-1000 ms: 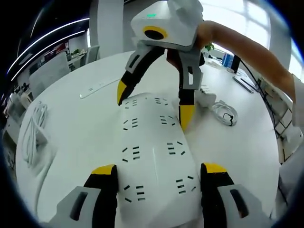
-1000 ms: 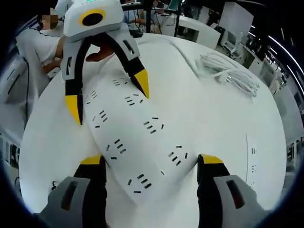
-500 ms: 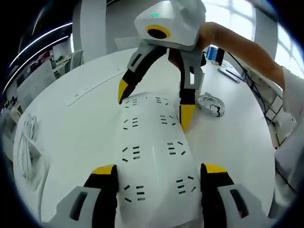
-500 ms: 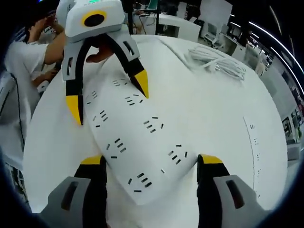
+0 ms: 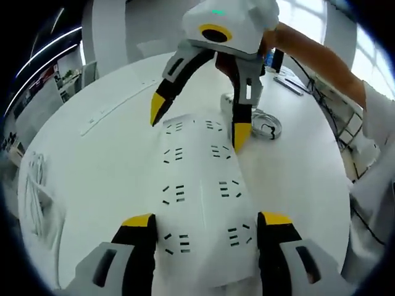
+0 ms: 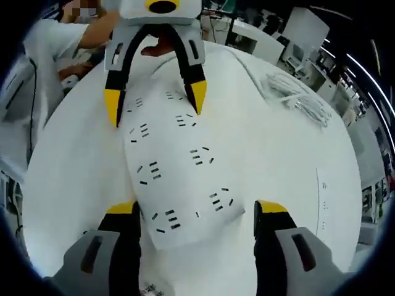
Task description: Straighten the power strip on the desk, plug the charger into it
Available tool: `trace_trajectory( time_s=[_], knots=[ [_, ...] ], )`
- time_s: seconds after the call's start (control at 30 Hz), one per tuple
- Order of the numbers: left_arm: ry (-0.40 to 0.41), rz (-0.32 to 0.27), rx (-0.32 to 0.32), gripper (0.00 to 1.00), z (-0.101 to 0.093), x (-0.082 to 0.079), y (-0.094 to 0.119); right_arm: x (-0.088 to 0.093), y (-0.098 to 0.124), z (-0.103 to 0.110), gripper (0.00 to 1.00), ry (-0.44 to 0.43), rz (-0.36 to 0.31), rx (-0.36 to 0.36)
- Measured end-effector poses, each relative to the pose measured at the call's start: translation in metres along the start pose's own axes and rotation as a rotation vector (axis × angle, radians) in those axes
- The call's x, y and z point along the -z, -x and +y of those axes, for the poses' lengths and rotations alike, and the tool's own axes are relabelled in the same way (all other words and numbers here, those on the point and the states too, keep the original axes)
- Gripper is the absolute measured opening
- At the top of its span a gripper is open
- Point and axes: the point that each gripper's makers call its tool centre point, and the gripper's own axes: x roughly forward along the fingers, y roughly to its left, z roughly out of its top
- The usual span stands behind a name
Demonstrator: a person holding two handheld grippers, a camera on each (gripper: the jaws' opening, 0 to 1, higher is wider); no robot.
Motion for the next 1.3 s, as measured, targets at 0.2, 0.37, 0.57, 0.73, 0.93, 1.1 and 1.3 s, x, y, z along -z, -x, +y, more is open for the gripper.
trace_trajectory(
  time_s=[0.2,0.37,0.57,0.73,0.93,1.1,1.3],
  knots=[
    [0.009,0.045,-0.016,0.66,-0.004,0.003,-0.001,-0.011,-0.005,0.005,0.69,0.144,0.032,-0.061],
    [-0.017,0.072,-0.028,0.67,-0.008,0.005,-0.003,-0.013,-0.011,0.012,0.67,0.108,0.037,-0.125],
    [-0.048,0.132,-0.041,0.69,-0.010,0.008,-0.007,-0.012,-0.012,0.015,0.67,0.083,0.030,-0.130],
    [-0.066,0.150,-0.031,0.69,-0.011,0.009,-0.007,-0.010,-0.010,0.019,0.67,0.063,0.035,-0.116],
    [-0.098,0.156,-0.012,0.69,-0.013,0.010,-0.006,-0.009,-0.008,0.021,0.66,0.039,0.017,-0.101],
    [-0.134,0.175,0.006,0.69,-0.015,0.011,-0.006,-0.007,-0.006,0.024,0.66,0.004,0.011,-0.083],
    [-0.189,0.195,0.030,0.69,-0.018,0.013,-0.006,-0.006,-0.003,0.032,0.65,-0.054,0.009,-0.063]
  ],
)
